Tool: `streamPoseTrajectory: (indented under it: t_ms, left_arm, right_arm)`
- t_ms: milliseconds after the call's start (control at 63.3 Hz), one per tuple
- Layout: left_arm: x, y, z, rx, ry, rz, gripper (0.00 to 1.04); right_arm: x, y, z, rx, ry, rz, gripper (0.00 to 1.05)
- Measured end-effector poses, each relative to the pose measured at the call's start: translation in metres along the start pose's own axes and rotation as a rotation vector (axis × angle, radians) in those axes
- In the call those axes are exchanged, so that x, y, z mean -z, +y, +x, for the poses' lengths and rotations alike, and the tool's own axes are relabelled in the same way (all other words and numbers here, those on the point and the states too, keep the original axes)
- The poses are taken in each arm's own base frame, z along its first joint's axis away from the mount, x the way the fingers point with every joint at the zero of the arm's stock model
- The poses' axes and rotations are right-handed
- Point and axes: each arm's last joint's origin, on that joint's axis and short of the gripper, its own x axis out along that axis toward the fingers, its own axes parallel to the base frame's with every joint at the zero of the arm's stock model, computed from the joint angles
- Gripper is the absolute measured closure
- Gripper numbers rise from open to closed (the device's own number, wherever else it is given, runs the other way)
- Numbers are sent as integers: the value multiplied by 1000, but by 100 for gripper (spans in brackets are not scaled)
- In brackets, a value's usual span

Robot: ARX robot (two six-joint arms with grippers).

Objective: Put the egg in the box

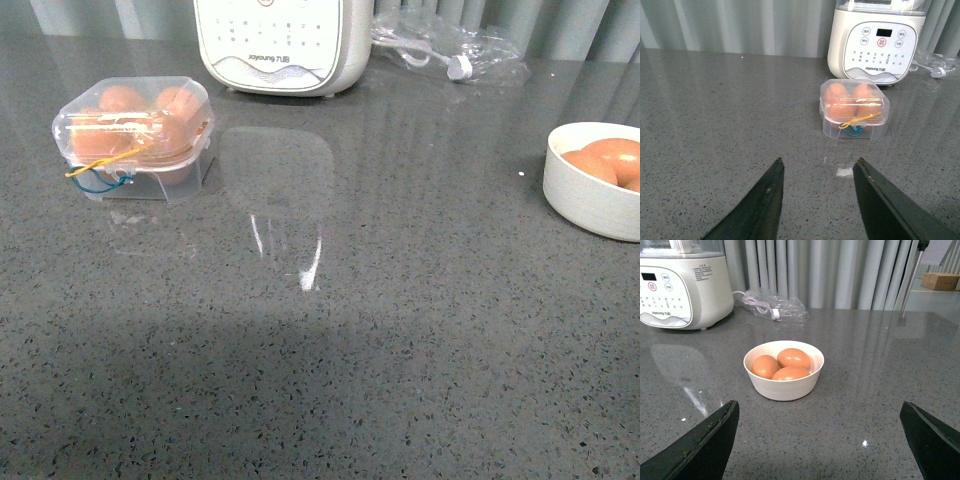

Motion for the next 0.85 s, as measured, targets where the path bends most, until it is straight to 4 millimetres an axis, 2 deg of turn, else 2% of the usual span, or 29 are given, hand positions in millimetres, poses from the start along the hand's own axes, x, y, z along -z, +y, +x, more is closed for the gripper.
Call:
streamPoseTrajectory:
  t_ms: [221, 853]
  left_arm:
    - [0, 0, 0, 0, 0, 1, 6]
    - [0, 0, 0, 0, 0, 1, 7]
  right_arm:
    - [0, 0, 0, 0, 0, 0, 7]
    - [0, 0, 0, 0, 0, 0, 7]
